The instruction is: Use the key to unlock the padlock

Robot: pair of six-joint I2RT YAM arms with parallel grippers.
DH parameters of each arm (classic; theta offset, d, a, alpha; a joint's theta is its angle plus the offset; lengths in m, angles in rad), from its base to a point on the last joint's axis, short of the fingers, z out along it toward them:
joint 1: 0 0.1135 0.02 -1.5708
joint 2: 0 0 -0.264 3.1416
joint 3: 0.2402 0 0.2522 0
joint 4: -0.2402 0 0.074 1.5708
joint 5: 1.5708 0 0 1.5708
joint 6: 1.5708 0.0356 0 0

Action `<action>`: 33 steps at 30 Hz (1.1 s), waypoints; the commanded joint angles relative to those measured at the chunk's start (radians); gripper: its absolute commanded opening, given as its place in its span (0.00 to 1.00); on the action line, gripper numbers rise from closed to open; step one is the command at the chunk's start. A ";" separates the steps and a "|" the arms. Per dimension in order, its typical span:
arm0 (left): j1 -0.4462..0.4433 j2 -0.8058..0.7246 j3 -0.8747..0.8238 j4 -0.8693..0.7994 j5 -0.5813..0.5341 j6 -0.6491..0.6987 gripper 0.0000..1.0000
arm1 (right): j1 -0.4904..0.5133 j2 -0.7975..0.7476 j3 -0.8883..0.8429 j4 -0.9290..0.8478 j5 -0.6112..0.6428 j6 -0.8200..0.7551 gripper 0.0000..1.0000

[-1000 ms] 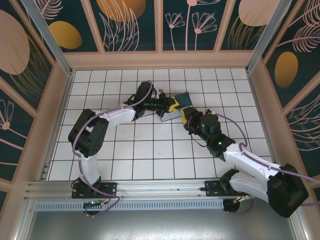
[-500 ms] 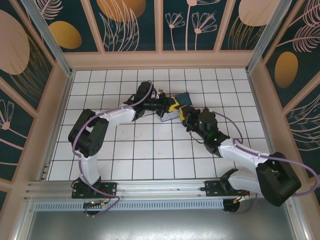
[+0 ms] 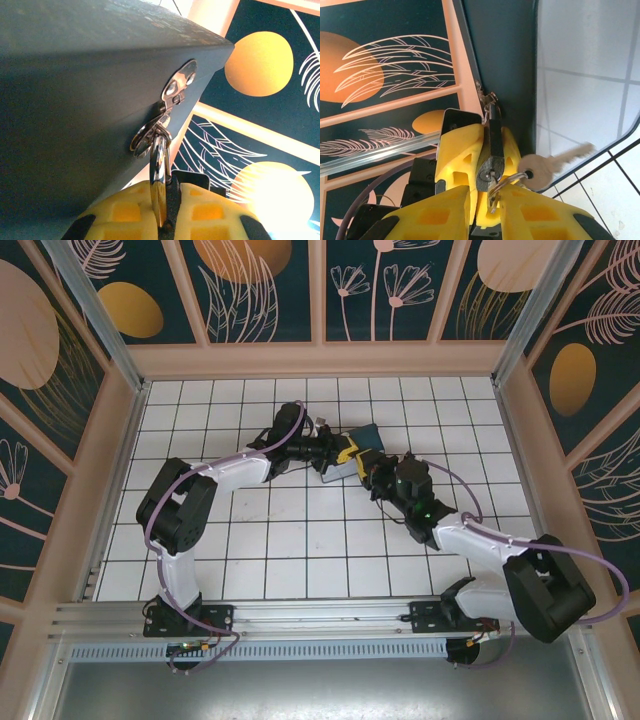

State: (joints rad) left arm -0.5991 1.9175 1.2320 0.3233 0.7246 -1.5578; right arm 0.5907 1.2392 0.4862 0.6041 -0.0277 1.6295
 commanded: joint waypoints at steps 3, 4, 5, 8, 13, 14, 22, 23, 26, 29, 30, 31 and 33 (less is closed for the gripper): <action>0.003 -0.054 0.009 0.066 0.026 0.002 0.00 | -0.019 0.011 0.018 0.061 -0.003 -0.018 0.23; 0.003 -0.054 0.010 0.066 0.027 0.003 0.00 | -0.020 0.012 0.018 0.061 -0.005 -0.020 0.23; 0.003 -0.054 0.010 0.065 0.028 0.002 0.00 | -0.022 0.017 0.020 0.064 -0.006 -0.023 0.22; 0.004 -0.055 0.012 0.061 0.030 0.004 0.00 | -0.023 0.038 0.030 0.084 -0.019 -0.029 0.21; 0.002 -0.051 0.018 0.061 0.035 0.001 0.00 | -0.020 0.074 0.045 0.113 -0.046 -0.036 0.18; 0.002 -0.053 0.019 0.061 0.036 0.001 0.00 | -0.020 0.074 0.046 0.110 -0.046 -0.042 0.17; 0.003 -0.058 0.018 0.054 0.040 0.000 0.00 | -0.026 0.038 0.068 0.033 -0.028 -0.164 0.05; 0.003 -0.058 0.018 0.053 0.039 0.001 0.00 | -0.028 0.034 0.078 0.022 -0.030 -0.193 0.03; 0.001 -0.056 0.019 0.043 0.042 0.002 0.00 | -0.026 0.028 0.113 -0.016 -0.046 -0.284 0.00; 0.002 -0.055 0.022 0.038 0.046 0.005 0.00 | -0.028 0.013 0.153 -0.102 -0.052 -0.413 0.00; 0.003 -0.055 0.022 0.037 0.048 0.005 0.00 | -0.028 0.010 0.162 -0.118 -0.061 -0.464 0.00; 0.002 -0.056 0.024 0.036 0.048 0.005 0.00 | -0.028 0.008 0.173 -0.135 -0.072 -0.514 0.00; 0.002 -0.056 0.026 0.035 0.051 0.005 0.00 | -0.024 0.004 0.192 -0.173 -0.088 -0.631 0.00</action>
State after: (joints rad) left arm -0.5850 1.9095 1.2324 0.3309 0.7219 -1.5578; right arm 0.5678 1.2785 0.6102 0.4423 -0.0822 1.2301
